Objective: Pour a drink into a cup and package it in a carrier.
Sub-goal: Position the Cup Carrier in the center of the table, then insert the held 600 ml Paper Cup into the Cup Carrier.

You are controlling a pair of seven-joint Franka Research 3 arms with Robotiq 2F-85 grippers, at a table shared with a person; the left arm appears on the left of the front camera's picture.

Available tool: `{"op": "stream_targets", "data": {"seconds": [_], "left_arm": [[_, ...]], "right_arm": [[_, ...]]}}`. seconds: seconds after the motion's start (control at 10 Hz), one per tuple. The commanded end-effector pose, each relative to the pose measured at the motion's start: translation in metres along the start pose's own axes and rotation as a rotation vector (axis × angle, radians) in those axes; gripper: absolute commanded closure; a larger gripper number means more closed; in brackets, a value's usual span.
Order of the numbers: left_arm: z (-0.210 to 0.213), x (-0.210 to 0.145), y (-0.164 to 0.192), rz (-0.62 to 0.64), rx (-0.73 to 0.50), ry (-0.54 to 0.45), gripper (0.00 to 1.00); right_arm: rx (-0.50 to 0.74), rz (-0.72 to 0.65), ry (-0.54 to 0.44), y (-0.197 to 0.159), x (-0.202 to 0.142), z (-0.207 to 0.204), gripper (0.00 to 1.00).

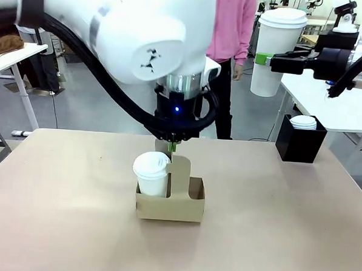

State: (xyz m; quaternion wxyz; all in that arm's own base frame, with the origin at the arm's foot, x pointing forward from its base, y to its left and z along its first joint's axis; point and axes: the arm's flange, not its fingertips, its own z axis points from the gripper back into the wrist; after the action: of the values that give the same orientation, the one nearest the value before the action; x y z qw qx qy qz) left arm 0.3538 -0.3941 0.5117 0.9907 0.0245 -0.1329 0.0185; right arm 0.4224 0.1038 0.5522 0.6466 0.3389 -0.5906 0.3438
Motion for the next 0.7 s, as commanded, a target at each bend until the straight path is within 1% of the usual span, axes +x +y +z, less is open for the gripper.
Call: {"op": "stream_targets", "data": {"seconds": [0.0,0.1,0.2,0.3,0.4,0.6], "left_arm": [[-0.002,-0.004,-0.008,0.019,0.011,-0.038,0.99],[-0.004,-0.009,-0.011,0.02,0.005,-0.041,0.99],[-0.009,-0.01,-0.014,0.047,0.002,-0.014,0.99],[-0.015,-0.01,-0.014,0.034,0.014,0.009,0.99],[-0.006,-0.009,-0.012,0.004,0.003,-0.003,0.99],[-0.006,-0.009,-0.012,0.004,0.003,-0.003,0.99]], "right_arm": [[-0.012,-0.007,-0.003,0.0,0.003,-0.003,0.2],[-0.012,-0.007,-0.003,0.0,0.003,-0.003,0.2],[-0.012,-0.007,-0.003,0.0,0.003,-0.003,0.2],[-0.012,-0.007,-0.003,0.0,0.003,-0.003,0.2],[-0.012,-0.007,-0.003,0.0,0.003,-0.003,0.2],[-0.012,-0.007,-0.003,0.0,0.003,-0.003,0.2]]}}
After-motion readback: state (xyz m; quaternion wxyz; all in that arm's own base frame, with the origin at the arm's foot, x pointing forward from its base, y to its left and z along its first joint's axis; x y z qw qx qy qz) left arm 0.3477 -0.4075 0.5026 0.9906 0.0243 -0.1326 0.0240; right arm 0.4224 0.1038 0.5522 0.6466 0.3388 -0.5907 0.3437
